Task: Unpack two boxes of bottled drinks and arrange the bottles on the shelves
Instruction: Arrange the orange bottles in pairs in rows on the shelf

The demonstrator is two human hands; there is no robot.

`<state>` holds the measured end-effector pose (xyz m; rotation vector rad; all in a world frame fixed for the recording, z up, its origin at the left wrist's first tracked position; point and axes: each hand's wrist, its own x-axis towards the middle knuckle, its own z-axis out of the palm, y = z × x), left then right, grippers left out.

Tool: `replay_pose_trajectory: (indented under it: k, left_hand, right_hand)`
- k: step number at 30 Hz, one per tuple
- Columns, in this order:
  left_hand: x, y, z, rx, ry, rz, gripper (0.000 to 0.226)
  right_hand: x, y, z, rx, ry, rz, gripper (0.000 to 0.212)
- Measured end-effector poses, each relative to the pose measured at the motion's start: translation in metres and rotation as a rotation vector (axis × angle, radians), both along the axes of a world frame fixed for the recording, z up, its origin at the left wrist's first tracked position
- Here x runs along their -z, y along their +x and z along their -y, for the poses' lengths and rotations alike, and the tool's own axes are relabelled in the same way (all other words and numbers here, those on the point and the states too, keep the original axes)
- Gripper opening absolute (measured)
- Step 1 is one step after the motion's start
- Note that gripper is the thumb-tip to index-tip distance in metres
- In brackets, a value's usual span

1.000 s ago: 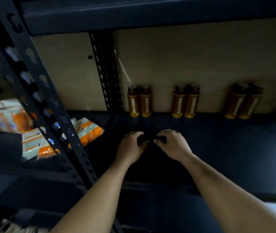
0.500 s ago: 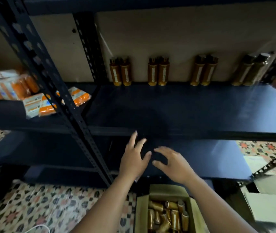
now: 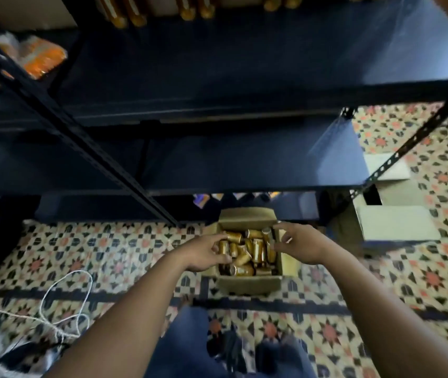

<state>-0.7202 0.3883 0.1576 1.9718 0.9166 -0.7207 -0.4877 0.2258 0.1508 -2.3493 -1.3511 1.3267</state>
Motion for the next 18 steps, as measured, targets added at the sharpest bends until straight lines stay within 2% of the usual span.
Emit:
replay_pose_trajectory:
  k: [4, 8, 14, 18]
  left_hand:
    - [0.053, 0.010, -0.010, 0.052, -0.070, -0.028, 0.073]
    - [0.143, 0.014, -0.028, -0.001, -0.106, 0.007, 0.068]
    - [0.337, 0.017, -0.054, -0.053, -0.182, -0.043, 0.068]
    - [0.470, 0.031, -0.063, -0.109, -0.179, -0.002, 0.062]
  right_hand:
    - [0.054, -0.018, 0.017, 0.136, -0.035, -0.056, 0.049]
    - [0.134, -0.041, 0.021, 0.326, -0.078, -0.136, 0.055]
    - [0.310, -0.074, 0.013, 0.550, -0.062, -0.218, 0.045]
    - [0.432, -0.075, -0.013, 0.763, 0.037, -0.224, 0.043]
